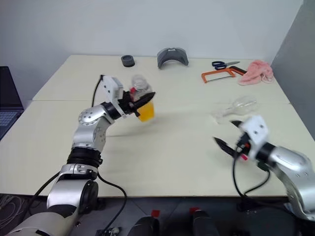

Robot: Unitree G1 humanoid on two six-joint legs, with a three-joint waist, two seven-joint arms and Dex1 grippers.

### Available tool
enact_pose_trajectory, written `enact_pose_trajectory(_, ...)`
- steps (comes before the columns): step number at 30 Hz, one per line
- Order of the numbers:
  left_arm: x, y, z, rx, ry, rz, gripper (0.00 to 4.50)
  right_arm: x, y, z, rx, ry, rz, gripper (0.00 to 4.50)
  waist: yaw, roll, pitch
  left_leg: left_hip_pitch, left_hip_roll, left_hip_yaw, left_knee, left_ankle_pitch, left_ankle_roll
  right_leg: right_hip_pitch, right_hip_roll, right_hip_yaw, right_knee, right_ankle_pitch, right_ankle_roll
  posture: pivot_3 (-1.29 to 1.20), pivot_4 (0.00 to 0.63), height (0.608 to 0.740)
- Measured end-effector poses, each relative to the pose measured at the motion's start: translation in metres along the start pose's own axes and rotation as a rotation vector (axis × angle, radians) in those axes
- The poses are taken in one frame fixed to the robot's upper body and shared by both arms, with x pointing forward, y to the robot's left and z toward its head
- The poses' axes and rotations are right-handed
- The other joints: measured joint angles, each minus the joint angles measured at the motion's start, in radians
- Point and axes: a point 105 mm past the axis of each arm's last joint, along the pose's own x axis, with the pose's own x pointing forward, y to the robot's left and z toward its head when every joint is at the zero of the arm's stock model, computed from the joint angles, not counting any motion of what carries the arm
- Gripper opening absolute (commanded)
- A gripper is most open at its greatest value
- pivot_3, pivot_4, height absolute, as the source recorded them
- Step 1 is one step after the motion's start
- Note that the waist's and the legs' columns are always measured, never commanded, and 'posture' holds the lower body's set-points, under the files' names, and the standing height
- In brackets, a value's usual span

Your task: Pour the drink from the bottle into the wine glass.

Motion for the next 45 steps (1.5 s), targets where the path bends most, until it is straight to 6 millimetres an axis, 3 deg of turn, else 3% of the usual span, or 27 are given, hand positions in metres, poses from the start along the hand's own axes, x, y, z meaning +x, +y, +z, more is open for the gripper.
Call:
enact_pose_trajectory(7,-0.028,0.052,-0.018,-0.014,0.053,0.356,1.56,0.085,0.03,0.024,0.03,-0.069,0.171,4.5,0.006,-0.001,0.0,-0.003,-0.001,-0.005,0.001,0.001,-0.002,-0.002,-0.005,-0.001,0.0,0.0,0.0,0.0,0.15,0.74)
enact_pose_trajectory(11,-0.04,0.067,-0.022,-0.022,0.068,0.457,1.56,0.11,0.035,0.031,0.028,-0.072,0.195,4.5,0.015,-0.001,0.0,-0.004,-0.001,-0.005,0.0,0.002,-0.004,-0.003,-0.006,-0.001,-0.001,0.0,0.0,0.0,0.15,0.74)
enact_pose_trajectory(15,-0.05,0.076,-0.027,-0.036,0.072,0.538,1.56,0.129,0.053,0.036,0.002,-0.081,0.262,4.5,0.015,-0.002,0.0,-0.004,-0.002,-0.005,0.0,0.002,-0.004,-0.004,-0.006,-0.001,-0.001,0.0,0.0,0.0,0.15,0.74)
enact_pose_trajectory(22,-0.061,0.082,-0.039,-0.025,0.112,0.584,1.56,0.134,0.063,0.038,-0.007,-0.09,0.315,4.5,0.013,-0.002,0.0,-0.004,-0.002,-0.004,0.0,0.002,-0.004,-0.005,-0.006,-0.001,0.002,0.0,0.0,0.0,0.15,0.74)
enact_pose_trajectory(31,-0.066,0.078,-0.047,-0.015,0.104,0.59,4.34,0.135,0.069,0.037,-0.024,-0.082,0.34,4.5,0.008,-0.002,0.0,-0.003,-0.002,-0.004,0.0,0.002,-0.003,-0.006,-0.006,0.0,0.003,0.0,0.0,0.0,0.15,0.74)
enact_pose_trajectory(32,-0.067,0.076,-0.05,-0.019,0.109,0.59,4.48,0.135,0.069,0.037,-0.025,-0.081,0.34,4.5,0.007,-0.002,0.0,-0.003,-0.002,-0.004,0.0,0.002,-0.003,-0.006,-0.006,0.0,0.003,0.0,0.0,0.0,0.15,0.74)
enact_pose_trajectory(45,-0.091,0.055,-0.072,-0.025,0.136,0.643,4.48,0.122,0.069,0.025,-0.022,-0.034,0.346,4.5,0.008,-0.002,0.0,-0.003,-0.001,-0.004,0.0,0.001,-0.002,-0.006,-0.006,0.0,0.004,0.0,0.0,0.0,0.15,0.74)
